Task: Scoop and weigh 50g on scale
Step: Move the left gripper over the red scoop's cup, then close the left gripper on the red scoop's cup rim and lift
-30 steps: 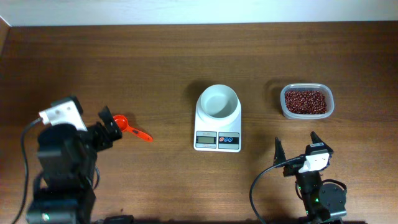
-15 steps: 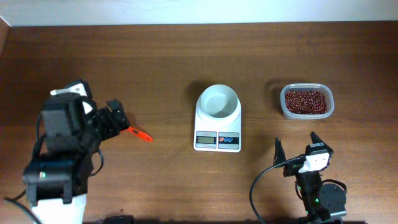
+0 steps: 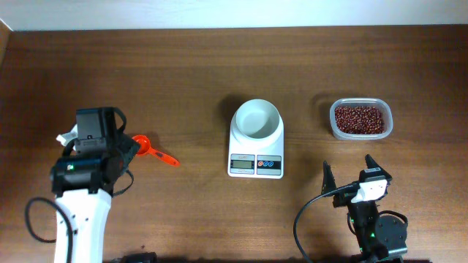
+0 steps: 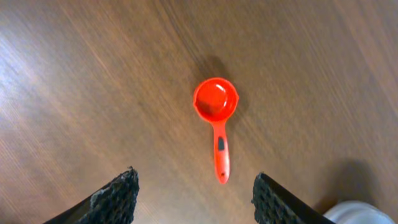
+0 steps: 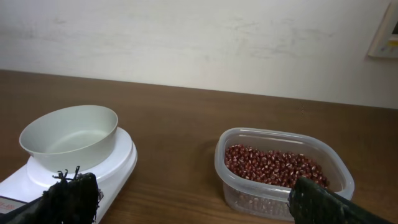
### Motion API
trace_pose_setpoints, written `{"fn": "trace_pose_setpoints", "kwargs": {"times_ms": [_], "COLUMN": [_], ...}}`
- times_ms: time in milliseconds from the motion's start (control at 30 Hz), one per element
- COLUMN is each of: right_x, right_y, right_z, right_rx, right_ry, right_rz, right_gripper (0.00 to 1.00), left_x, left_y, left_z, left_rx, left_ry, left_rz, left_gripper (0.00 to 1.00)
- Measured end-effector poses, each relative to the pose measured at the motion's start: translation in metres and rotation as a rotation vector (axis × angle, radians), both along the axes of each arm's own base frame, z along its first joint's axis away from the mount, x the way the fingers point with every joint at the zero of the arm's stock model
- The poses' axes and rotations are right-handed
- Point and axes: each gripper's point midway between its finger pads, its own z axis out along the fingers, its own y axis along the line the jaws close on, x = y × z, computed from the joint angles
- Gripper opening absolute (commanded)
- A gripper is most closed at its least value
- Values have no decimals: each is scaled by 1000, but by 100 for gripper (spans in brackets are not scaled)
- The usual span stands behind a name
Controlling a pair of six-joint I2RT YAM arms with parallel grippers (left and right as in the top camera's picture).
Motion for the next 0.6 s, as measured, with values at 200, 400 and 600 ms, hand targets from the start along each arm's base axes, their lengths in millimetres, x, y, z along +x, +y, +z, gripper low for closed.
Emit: {"fn": "trace_pose_setpoints", "kwargs": {"times_ms": [200,400,600], "right_x": [0,0,0], "right_y": [0,0,0], "right_z": [0,0,0], "right_rx": [0,0,0], "right_ry": [0,0,0], "right_rz": [0,0,0], "right_gripper": [99,99,99], "left_x": [27,46,58], "left_y": [2,4,1], "left_z": [-33,-69,-113], "left_rx": [-29,-42,-85], "left_ry": [13,83,169], "left_rz": [46,63,85], "left_gripper": [55,49,44]}}
